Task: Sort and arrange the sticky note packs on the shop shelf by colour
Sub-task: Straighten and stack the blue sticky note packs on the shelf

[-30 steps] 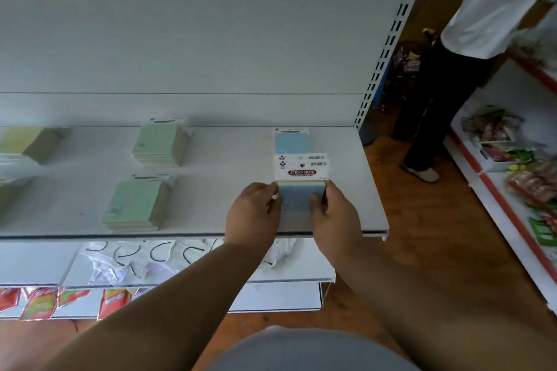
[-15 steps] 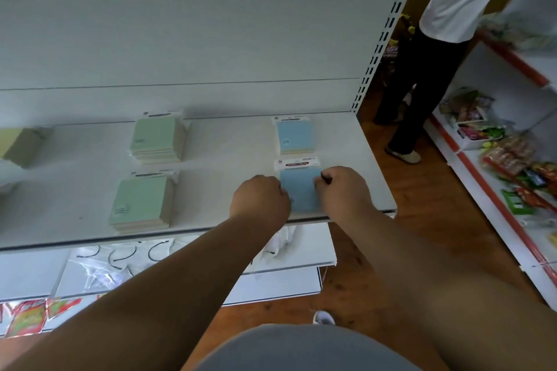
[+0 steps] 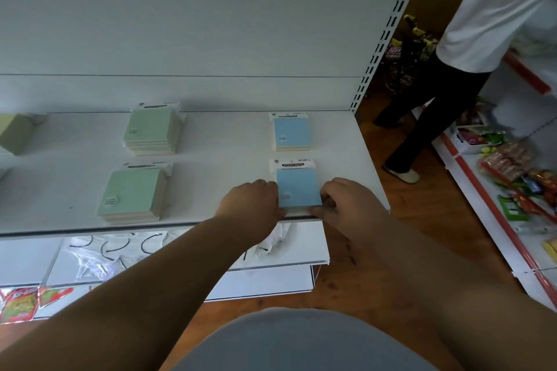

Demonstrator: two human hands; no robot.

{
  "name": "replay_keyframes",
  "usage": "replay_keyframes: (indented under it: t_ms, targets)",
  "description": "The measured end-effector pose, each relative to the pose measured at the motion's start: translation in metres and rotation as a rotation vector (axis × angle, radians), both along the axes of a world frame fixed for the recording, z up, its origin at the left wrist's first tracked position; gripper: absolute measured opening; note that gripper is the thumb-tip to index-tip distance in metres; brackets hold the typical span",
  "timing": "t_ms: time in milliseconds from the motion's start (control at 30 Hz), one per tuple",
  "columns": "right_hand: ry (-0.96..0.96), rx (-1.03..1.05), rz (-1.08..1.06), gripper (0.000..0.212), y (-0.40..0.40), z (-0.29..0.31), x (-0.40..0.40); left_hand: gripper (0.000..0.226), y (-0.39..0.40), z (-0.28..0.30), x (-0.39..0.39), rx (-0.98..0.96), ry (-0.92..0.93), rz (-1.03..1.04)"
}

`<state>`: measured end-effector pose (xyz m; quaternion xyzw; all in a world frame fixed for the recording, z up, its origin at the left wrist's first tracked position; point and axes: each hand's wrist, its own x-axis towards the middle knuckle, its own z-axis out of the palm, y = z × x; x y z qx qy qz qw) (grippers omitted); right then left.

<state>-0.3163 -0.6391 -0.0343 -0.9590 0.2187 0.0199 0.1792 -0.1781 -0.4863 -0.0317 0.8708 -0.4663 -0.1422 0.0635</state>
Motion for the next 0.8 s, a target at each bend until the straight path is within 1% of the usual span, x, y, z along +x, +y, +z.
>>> replay_keyframes:
  t_ms: [100, 233, 400, 800]
  targets:
    - [0.008, -0.018, 0.034, 0.027, -0.004, 0.003, -0.001, 0.024, -0.003, -0.004, -0.005, -0.01, -0.02, 0.001]
    - [0.011, -0.029, 0.046, 0.03, -0.005, 0.002, -0.008, 0.022, -0.004, -0.008, -0.01, -0.028, -0.045, -0.019]
    - [0.021, -0.02, 0.032, 0.03, -0.006, 0.003, -0.01, 0.023, -0.008, -0.007, -0.009, -0.023, -0.014, -0.036]
    - [0.054, -0.051, -0.004, 0.027, 0.003, 0.008, -0.008, 0.024, -0.006, -0.011, -0.007, -0.049, -0.005, -0.039]
